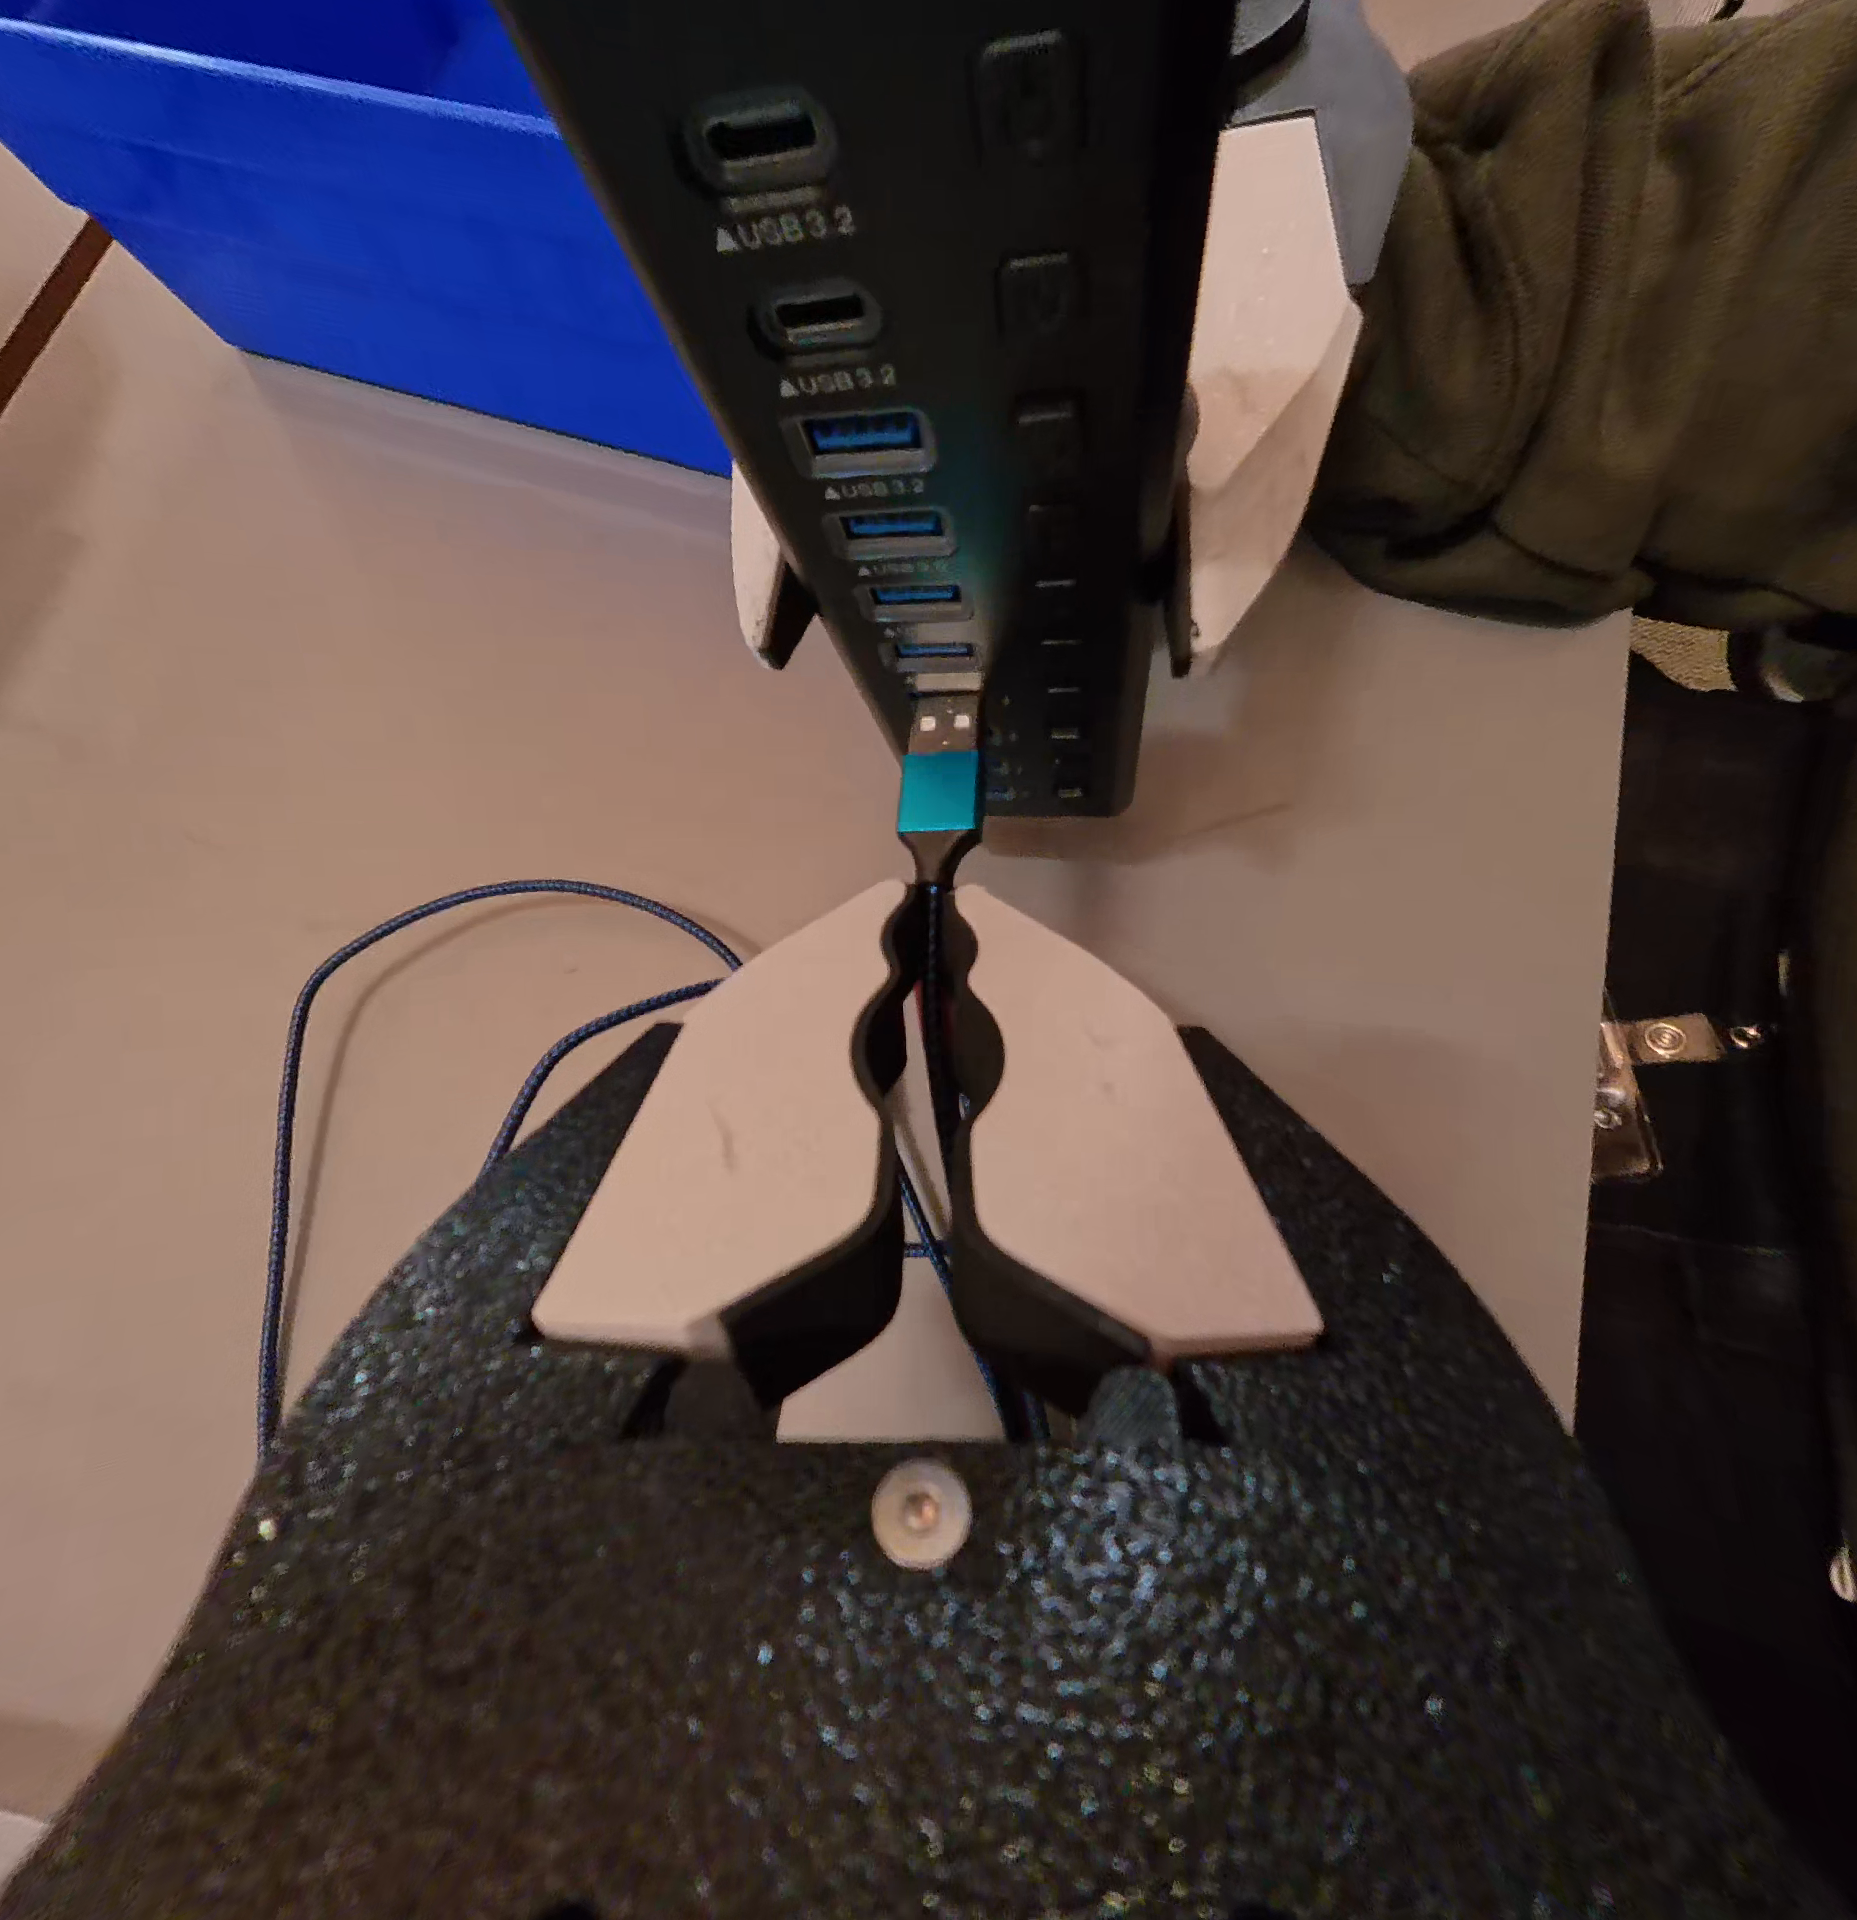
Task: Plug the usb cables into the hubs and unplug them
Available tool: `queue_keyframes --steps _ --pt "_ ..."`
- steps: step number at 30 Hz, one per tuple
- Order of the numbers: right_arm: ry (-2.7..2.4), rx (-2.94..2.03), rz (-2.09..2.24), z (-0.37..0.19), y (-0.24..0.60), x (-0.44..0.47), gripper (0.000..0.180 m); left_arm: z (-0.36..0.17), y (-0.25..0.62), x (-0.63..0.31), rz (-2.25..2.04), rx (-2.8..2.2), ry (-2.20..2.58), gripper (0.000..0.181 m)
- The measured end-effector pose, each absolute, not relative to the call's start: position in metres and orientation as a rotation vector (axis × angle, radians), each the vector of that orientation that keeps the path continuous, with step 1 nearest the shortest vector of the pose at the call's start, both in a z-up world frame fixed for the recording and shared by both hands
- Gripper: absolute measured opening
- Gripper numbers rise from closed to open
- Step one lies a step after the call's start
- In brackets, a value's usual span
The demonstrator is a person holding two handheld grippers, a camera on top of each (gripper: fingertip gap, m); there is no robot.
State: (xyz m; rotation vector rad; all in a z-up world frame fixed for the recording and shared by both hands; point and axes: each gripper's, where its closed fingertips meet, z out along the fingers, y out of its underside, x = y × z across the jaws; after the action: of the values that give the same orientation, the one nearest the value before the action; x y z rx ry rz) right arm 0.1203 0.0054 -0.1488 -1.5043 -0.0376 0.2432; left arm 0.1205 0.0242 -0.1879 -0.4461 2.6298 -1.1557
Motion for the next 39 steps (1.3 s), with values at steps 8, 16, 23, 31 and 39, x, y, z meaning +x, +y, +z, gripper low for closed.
queue_keyframes --steps 8,16,23,31,39 --pt "-0.011 -1.445 0.272 -0.142 0.000 0.124 0.061 -0.188 0.010 0.124 -1.357 -0.457 2.574 0.002" --pt "-0.006 -1.437 0.272 -0.141 -0.001 0.125 0.061 -0.185 0.011 0.119 -1.498 -0.436 2.590 0.004" --pt "-0.018 -1.459 0.272 -0.144 0.001 0.122 0.061 -0.201 0.006 0.123 -1.431 -0.415 2.592 0.006" --pt "-0.030 -1.492 0.258 -0.147 0.005 0.120 0.061 -0.139 -0.002 0.120 -1.684 -0.407 2.334 0.072" --pt "-0.073 -1.581 0.227 -0.157 0.015 0.112 0.060 -0.121 -0.012 0.124 -1.776 -0.440 2.147 0.057"
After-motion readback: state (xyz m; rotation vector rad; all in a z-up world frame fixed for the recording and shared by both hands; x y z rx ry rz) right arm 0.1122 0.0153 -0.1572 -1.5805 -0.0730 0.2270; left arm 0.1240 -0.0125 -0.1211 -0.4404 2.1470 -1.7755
